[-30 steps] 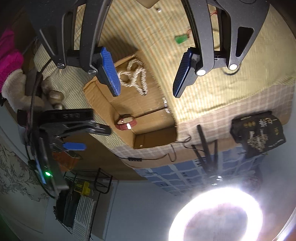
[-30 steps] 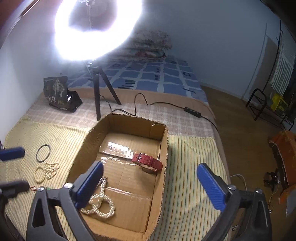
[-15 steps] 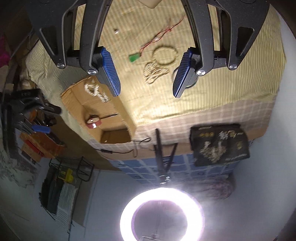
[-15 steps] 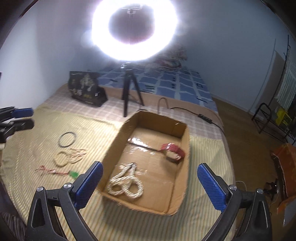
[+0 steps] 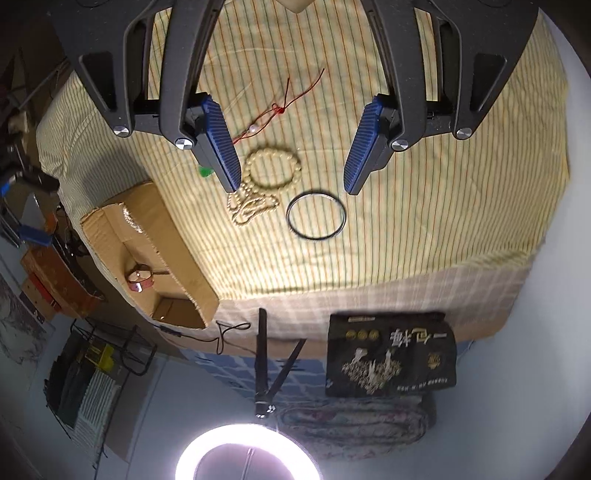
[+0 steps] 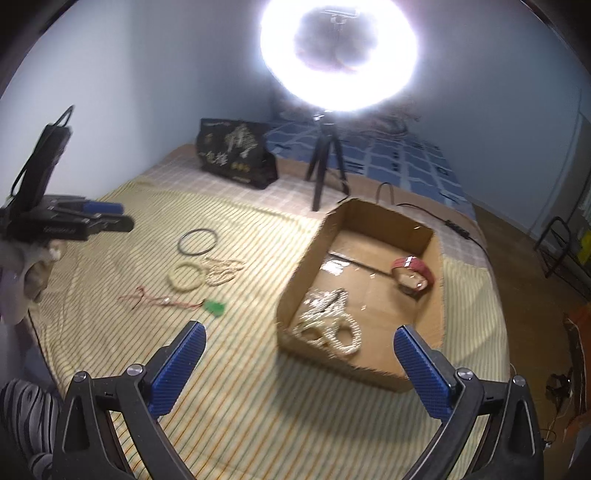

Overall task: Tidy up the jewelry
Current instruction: 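Move both tools back over the remaining jewelry on the bed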

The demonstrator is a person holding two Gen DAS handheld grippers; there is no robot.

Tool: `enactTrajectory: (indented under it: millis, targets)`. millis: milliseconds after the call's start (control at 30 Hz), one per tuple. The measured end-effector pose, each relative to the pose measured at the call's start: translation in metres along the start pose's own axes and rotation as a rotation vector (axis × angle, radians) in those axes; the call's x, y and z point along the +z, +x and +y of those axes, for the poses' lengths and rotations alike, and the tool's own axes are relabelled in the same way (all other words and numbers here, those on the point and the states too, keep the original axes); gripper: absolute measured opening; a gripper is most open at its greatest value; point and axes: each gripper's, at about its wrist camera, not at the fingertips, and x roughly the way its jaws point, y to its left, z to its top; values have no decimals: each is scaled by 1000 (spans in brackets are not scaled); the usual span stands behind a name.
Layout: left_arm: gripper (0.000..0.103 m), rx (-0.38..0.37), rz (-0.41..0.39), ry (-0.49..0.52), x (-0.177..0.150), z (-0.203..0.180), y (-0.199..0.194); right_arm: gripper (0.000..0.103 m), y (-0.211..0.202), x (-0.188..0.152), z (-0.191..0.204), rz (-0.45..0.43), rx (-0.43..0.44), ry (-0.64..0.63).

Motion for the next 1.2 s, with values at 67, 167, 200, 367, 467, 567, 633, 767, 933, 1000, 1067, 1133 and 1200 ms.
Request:
enactTrajectory:
  millis: [67,167,200,367,467,567,633,767,933,1000,1067,1133,1200]
  targets:
    - [50,-5,16,-9,-3,3,5,103,2,-4,7,7,15,-11]
    - [45,-18,40,-28,-7,8,13,103,6,-8,14,15,21,-16]
    - [42,-23,49,-35,-8,10,16,103,8,-9,17,18,28,-17]
    - [40,-41,81,-50,-13,13,28,97,20,-17,31,48,61,-50]
    - [34,-55,102,-58,-14,14,37,90,30,-22,41,73,86,-75]
    - [34,-64,115,-73,-15,17,44,80,41,-26,49,102,126,-90]
    - [34,-70,126,-78,-16,18,49,75,49,-29,54,124,147,-99]
    - [30,-81,156,-82,-16,17,61,66,65,-34,66,167,191,-124]
    - [29,-93,194,-113,-14,19,77,55,80,-40,77,204,229,-141]
    - [29,-96,204,-117,-13,18,82,52,85,-42,80,215,238,-146]
    - [29,-102,216,-128,-12,18,88,51,88,-43,83,223,248,-147]
    - [29,-99,227,-131,-11,17,94,48,90,-45,84,231,259,-146]
    - [29,-99,237,-132,-11,17,100,46,91,-47,86,236,267,-147]
